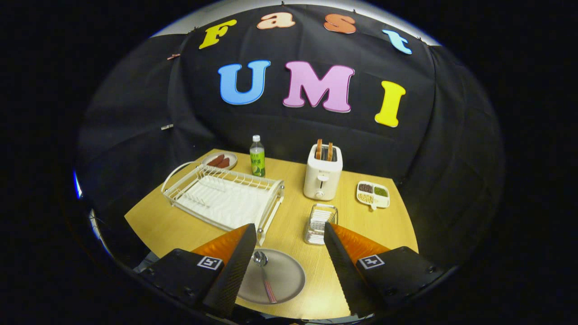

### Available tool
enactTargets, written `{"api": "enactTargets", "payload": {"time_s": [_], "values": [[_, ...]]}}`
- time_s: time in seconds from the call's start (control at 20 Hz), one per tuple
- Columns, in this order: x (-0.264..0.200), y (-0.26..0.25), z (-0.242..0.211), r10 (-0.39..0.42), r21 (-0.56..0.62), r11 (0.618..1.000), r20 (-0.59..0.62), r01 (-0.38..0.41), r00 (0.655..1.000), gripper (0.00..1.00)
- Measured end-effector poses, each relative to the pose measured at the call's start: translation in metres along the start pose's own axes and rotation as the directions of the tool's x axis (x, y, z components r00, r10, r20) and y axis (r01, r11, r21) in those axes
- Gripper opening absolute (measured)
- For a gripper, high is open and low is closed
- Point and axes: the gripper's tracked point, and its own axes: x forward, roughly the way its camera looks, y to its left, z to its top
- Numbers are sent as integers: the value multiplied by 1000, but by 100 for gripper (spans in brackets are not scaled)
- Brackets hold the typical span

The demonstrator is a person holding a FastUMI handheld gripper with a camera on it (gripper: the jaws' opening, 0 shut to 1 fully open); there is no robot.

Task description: Take the plate from the dish rack, then take the spoon from the basket and place it into the plate.

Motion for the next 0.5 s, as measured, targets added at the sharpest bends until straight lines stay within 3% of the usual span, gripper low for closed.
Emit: {"api": "enactTargets", "payload": {"time_s": [0.3,0.5], "values": [[-37,-10,104,-37,-79,995,221,56,975,95],[-62,-4,149,-43,-49,997,326,62,944,95]]}}
